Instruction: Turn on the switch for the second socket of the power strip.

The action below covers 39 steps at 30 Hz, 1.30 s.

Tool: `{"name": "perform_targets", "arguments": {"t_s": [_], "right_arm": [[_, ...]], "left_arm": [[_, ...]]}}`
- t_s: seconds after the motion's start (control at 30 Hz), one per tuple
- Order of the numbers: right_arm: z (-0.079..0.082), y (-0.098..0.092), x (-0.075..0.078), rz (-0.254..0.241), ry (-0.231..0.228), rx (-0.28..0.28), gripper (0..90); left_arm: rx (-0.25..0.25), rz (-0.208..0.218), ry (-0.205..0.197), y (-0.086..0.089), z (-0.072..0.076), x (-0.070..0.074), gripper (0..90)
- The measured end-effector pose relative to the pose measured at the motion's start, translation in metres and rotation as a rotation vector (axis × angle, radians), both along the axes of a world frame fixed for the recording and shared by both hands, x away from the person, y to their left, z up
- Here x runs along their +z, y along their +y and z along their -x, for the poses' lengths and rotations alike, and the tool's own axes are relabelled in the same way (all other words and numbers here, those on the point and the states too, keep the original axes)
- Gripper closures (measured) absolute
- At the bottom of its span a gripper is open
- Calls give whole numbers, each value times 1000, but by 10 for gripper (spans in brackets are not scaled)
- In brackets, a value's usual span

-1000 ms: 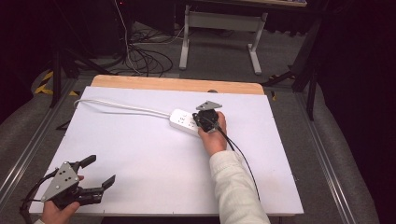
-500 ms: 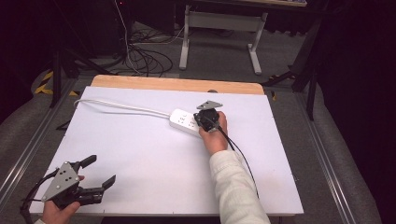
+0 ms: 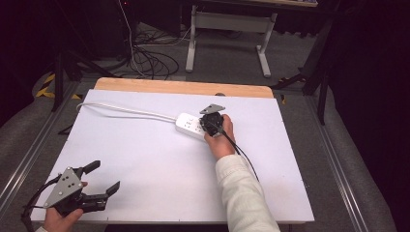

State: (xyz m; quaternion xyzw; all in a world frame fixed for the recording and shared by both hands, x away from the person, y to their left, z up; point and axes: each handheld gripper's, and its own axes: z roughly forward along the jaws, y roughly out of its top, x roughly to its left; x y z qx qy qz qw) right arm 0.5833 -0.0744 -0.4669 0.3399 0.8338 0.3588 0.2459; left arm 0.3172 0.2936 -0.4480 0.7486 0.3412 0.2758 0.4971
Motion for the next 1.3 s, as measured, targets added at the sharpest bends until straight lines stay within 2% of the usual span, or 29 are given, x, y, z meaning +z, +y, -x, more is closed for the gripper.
{"name": "perform_targets", "arguments": {"t_s": [0.1,0.3,0.47,0.5,0.57,0.63,0.67,0.9,1.3], "right_arm": [[0,-1,0,-15,4,-5,900],[1,0,0,-5,1,-18,900],[-1,-2,1,-31,18,-23,900],[-1,-2,1,-40,9,-22,900],[-1,-2,3,-38,24,1,900],[0,-1,6,-33,29,3,900],[2,1,7,-31,35,10,871],[13,7,20,-46,-9,46,853],[25,-6,48,-121,-24,54,745]], "left_arm": [[2,10,4,0,0,0,118],[3,9,4,0,0,0,117],[3,10,4,0,0,0,117],[3,9,4,0,0,0,117],[1,10,8,0,-1,0,117],[-1,7,5,1,-2,0,117],[-2,8,5,0,-2,0,117],[-2,15,8,0,-2,0,118],[1,18,12,0,-3,-1,117]]}}
